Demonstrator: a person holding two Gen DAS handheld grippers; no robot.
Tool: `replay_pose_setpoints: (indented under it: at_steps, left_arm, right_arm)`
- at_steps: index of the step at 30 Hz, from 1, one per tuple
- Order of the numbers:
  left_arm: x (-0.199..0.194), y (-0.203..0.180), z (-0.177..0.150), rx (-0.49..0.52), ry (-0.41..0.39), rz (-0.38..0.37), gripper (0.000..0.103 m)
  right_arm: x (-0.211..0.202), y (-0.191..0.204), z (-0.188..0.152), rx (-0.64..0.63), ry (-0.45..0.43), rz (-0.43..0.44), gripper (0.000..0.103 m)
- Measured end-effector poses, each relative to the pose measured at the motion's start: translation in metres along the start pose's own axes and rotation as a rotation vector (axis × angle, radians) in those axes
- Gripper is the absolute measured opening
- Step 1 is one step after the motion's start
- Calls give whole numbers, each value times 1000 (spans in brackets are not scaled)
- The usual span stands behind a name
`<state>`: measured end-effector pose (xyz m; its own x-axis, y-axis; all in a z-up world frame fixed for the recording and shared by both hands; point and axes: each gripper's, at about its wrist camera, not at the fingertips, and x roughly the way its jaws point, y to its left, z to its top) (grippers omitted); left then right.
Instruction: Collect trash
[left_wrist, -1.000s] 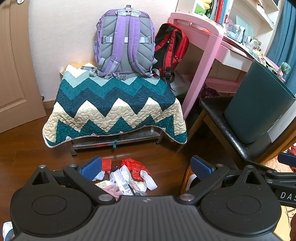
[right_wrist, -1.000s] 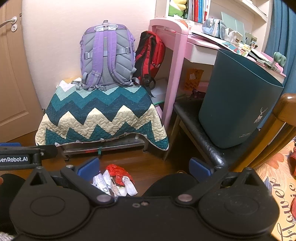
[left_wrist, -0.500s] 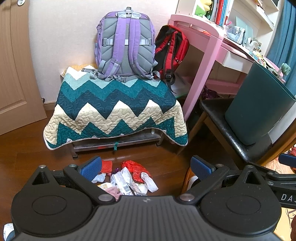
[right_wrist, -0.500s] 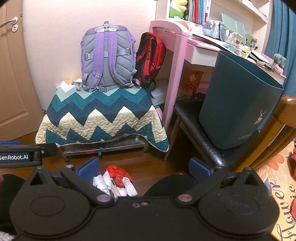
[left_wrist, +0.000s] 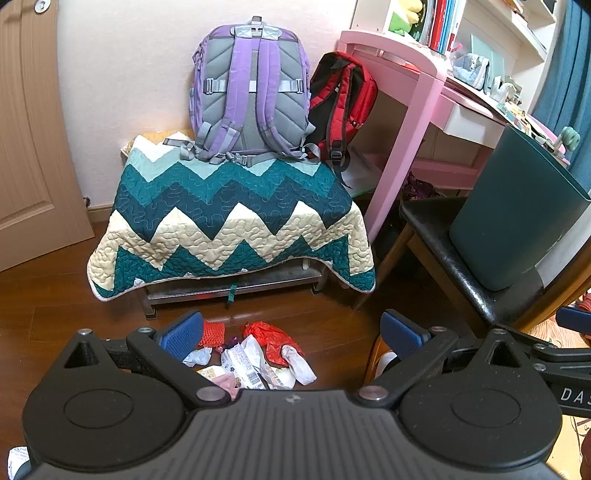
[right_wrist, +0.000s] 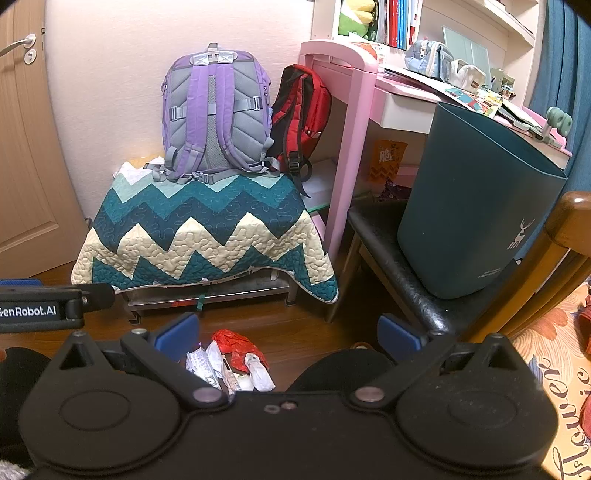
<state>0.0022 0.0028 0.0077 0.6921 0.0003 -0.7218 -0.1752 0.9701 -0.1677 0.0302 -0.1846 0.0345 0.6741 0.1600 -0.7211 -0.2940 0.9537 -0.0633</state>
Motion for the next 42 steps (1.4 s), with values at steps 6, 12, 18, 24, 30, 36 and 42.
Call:
replay_pose_setpoints:
  at_steps: [6,12,18,24,30,36,42]
  left_arm:
    - [0,0,-1,0,0,0,103]
    - [0,2,6,0,-21,-4,103]
    - [19,15,10,-28,22,12,103]
    - [54,44,6,-48,21,100,103]
    - [118,81,7,-106,89,125,103]
    - [197,111,-1,-166,170,139,103]
    - [293,144,-33,-326,342,146,103]
  right_arm:
    - [1,1,0,1,3,5,103]
    - [5,3,1,-4,13,18,103]
    - [30,7,4,-1,22,59,103]
    - [83,21,7,-45,28,168,103]
    - [169,37,13,-57,107,268,103]
    - [265,58,3,-78,203,326,103]
    - [362,80,-41,-85,416,306,98]
